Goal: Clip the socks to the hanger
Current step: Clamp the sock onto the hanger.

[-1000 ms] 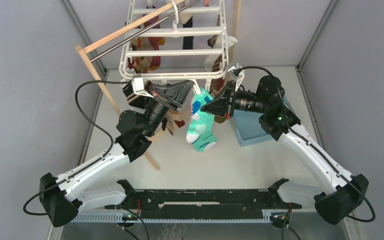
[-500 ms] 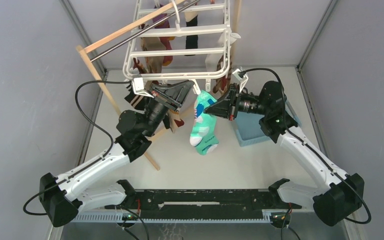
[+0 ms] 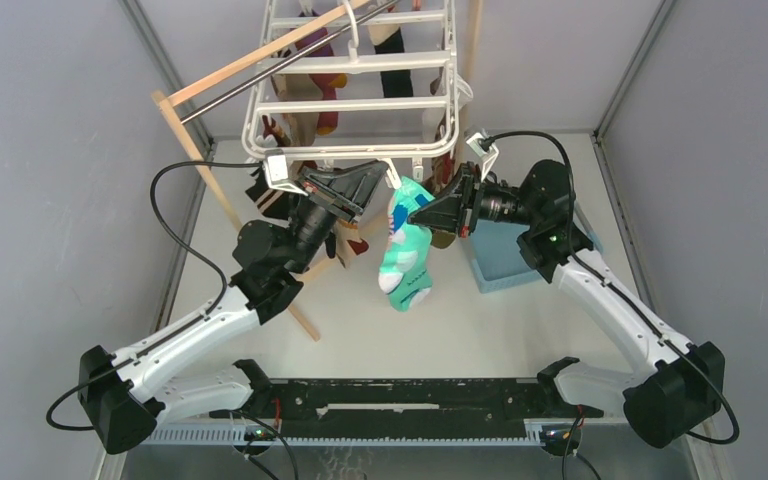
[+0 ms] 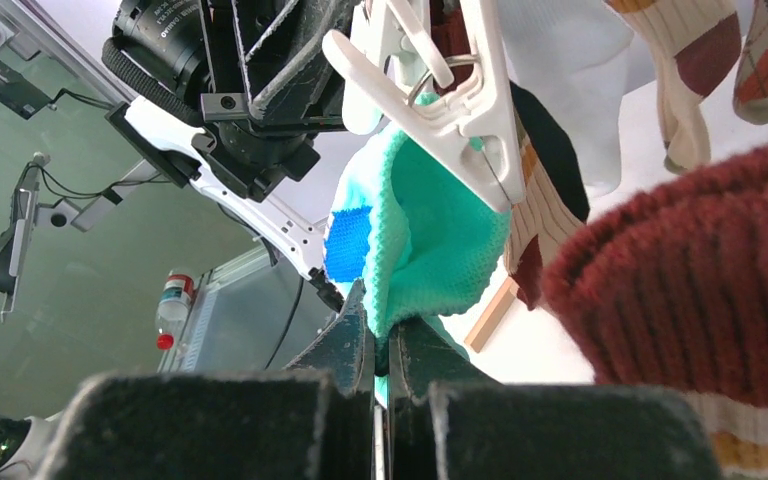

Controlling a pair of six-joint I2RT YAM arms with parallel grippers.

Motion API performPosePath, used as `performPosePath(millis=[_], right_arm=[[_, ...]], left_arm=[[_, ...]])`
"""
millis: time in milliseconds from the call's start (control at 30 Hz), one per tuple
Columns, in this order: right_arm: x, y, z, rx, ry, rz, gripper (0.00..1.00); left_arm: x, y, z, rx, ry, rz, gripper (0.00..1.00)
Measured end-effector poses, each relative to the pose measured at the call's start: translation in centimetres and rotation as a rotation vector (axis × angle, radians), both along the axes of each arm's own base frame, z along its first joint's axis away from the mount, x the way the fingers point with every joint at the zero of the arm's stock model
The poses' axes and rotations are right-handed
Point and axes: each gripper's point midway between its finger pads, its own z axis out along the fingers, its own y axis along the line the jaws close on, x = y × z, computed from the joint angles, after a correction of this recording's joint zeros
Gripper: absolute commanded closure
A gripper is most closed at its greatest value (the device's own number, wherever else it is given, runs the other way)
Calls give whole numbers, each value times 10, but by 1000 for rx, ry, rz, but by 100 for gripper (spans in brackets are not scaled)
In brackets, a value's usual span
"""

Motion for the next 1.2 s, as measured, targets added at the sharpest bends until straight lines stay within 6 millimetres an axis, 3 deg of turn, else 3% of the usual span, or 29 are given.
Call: performPosePath(millis=[333, 667, 867, 1200], right_arm=[[4, 3, 14, 18, -17, 14, 100], [12, 12, 13, 14, -5, 27, 100], [11, 12, 17, 19, -15, 29, 100], [7, 15, 22, 23, -26, 41, 100]], left_arm=[[0, 0, 1, -4, -4, -1, 100], [0, 1, -1, -8, -4, 5, 100], [1, 2, 0, -15, -5, 9, 81], [2, 3, -3, -12, 3, 15, 65]])
